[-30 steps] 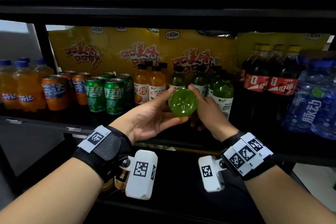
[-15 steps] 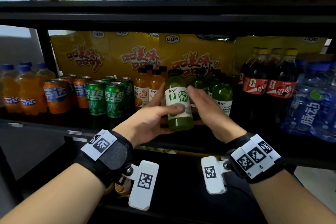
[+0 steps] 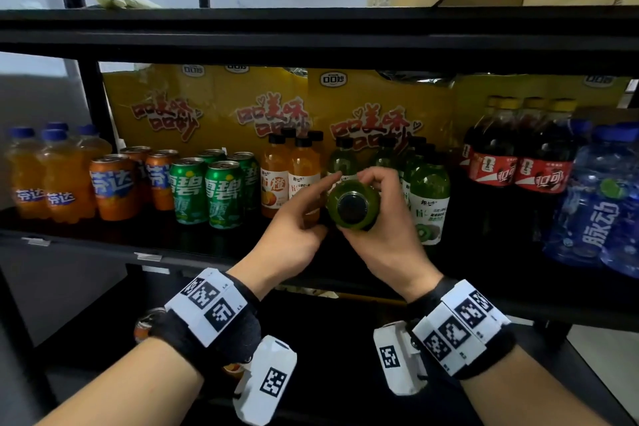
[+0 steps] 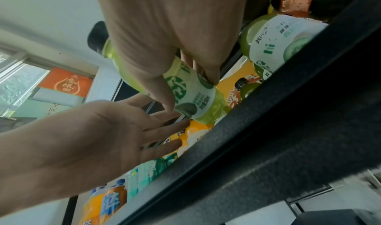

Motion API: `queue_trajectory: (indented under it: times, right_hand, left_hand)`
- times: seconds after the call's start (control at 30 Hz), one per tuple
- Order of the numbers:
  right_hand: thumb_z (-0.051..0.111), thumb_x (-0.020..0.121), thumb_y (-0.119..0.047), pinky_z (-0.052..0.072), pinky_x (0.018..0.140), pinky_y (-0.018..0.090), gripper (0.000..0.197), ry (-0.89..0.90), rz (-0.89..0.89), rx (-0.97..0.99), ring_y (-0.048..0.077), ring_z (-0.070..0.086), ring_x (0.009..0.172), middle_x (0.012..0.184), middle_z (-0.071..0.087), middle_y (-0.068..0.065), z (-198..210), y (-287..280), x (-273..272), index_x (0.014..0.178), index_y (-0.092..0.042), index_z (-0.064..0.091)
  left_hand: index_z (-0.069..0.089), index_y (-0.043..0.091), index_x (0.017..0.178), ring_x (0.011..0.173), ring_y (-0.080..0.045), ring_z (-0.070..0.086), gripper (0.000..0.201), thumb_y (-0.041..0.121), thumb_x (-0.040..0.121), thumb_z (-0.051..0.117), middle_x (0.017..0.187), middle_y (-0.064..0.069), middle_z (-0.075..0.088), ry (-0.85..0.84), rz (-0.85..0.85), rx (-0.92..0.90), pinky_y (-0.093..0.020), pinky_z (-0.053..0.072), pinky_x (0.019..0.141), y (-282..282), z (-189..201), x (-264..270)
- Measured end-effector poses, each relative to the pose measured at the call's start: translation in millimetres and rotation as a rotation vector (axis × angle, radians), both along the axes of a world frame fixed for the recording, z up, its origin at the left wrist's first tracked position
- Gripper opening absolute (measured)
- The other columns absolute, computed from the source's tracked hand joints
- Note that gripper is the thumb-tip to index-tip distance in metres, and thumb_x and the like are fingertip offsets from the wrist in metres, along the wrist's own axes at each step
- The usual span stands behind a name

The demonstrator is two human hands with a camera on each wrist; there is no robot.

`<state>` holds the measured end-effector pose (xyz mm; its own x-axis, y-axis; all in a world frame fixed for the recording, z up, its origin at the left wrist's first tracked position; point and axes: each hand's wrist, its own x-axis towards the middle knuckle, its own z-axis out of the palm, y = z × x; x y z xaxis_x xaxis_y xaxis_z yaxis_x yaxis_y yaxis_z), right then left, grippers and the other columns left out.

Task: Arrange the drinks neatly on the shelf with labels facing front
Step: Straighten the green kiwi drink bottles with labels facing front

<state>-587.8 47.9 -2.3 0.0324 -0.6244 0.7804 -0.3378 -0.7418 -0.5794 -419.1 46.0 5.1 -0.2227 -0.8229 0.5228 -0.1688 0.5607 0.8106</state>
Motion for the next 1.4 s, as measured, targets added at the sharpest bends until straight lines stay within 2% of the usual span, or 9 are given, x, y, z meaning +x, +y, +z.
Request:
queue_trajectory:
  times: [0.13, 0.23, 0.37, 0.57, 0.73, 0.87, 1.03, 1.13, 1.4]
  right_hand:
    - [0.087, 0.074, -0.016, 0.048, 0.08, 0.008, 0.07, 0.042, -0.027, 0.122, -0.009, 0.061, 0.104, 0.112, 0.06, -0.021, 7, -5, 2, 0.107, -0.056, 0.041]
    - [0.091, 0.072, -0.029, 0.042, 0.07, -0.003, 0.07, 0.066, -0.043, 0.261, -0.028, 0.054, 0.094, 0.108, 0.059, -0.028, 15, -10, 3, 0.114, -0.053, 0.041]
    - [0.091, 0.075, -0.026, 0.045, 0.074, 0.007, 0.07, 0.106, -0.046, 0.379, -0.013, 0.056, 0.094, 0.11, 0.058, -0.026, 29, -21, 10, 0.126, -0.036, 0.045]
    - [0.096, 0.068, -0.022, 0.051, 0.106, 0.046, 0.083, 0.068, -0.097, 0.566, 0.022, 0.059, 0.126, 0.133, 0.064, -0.001, 49, -46, 21, 0.139, -0.019, 0.052]
    - [0.094, 0.071, -0.014, 0.051, 0.103, 0.04, 0.067, 0.078, -0.118, 0.574, 0.019, 0.06, 0.122, 0.125, 0.066, -0.004, 47, -62, 23, 0.127, -0.023, 0.057]
    - [0.085, 0.082, -0.018, 0.052, 0.078, 0.017, 0.044, -0.007, -0.069, 0.627, 0.001, 0.063, 0.104, 0.111, 0.069, -0.018, 45, -67, 18, 0.117, -0.034, 0.064]
    - [0.054, 0.1, -0.033, 0.048, 0.104, 0.043, 0.034, -0.402, -0.067, 0.756, 0.021, 0.059, 0.122, 0.134, 0.065, 0.004, 49, -74, 20, 0.132, -0.023, 0.059]
    - [0.046, 0.101, -0.063, 0.039, 0.116, 0.051, 0.057, -0.517, 0.057, 0.881, 0.022, 0.055, 0.132, 0.144, 0.062, 0.0, 50, -81, 28, 0.145, -0.029, 0.055]
    - [0.04, 0.099, -0.071, 0.043, 0.115, 0.05, 0.063, -0.542, 0.06, 0.88, 0.024, 0.06, 0.13, 0.137, 0.067, 0.006, 48, -110, 45, 0.137, -0.027, 0.063]
  left_hand:
    - [0.059, 0.043, 0.134, 0.125, 0.001, 0.058, 0.07, 0.002, 0.076, 0.058, 0.131, 0.022, 0.065, 0.018, 0.008, -0.009, -0.032, 0.05, 0.108, 2, 11, 4]
    - [0.055, 0.044, 0.133, 0.121, 0.004, 0.06, 0.062, 0.024, 0.076, 0.067, 0.13, 0.021, 0.065, 0.002, 0.03, -0.019, -0.027, 0.051, 0.103, 0, 20, 6]
    - [0.045, 0.031, 0.151, 0.123, -0.013, 0.063, 0.07, 0.027, 0.088, 0.075, 0.139, 0.007, 0.061, -0.063, 0.08, 0.043, -0.042, 0.055, 0.103, -17, 32, 7]
    - [0.038, 0.028, 0.156, 0.126, -0.012, 0.055, 0.076, 0.03, 0.091, 0.075, 0.137, 0.007, 0.057, -0.417, 0.16, -0.176, -0.023, 0.042, 0.098, -51, 74, 12]
    - [0.054, 0.022, 0.147, 0.12, -0.024, 0.063, 0.058, 0.031, 0.092, 0.071, 0.136, -0.005, 0.065, -0.79, 0.154, -0.333, -0.038, 0.052, 0.103, -67, 99, 10]
    - [0.06, 0.021, 0.138, 0.109, -0.027, 0.066, 0.048, 0.026, 0.091, 0.072, 0.122, -0.007, 0.069, -0.954, 0.137, -0.391, -0.044, 0.057, 0.091, -79, 112, 6]
    - [0.051, 0.033, 0.149, 0.125, -0.03, 0.058, 0.056, 0.025, 0.096, 0.067, 0.14, -0.008, 0.061, -1.021, 0.067, -0.438, -0.042, 0.051, 0.101, -90, 117, 5]
    - [0.054, 0.036, 0.144, 0.125, -0.031, 0.055, 0.048, 0.033, 0.097, 0.065, 0.137, -0.007, 0.058, -1.052, 0.134, -0.473, -0.049, 0.048, 0.102, -96, 112, 7]
    - [0.052, 0.035, 0.143, 0.127, -0.032, 0.053, 0.048, 0.037, 0.097, 0.063, 0.139, -0.008, 0.055, -1.054, 0.221, -0.533, -0.052, 0.043, 0.106, -108, 104, 8]
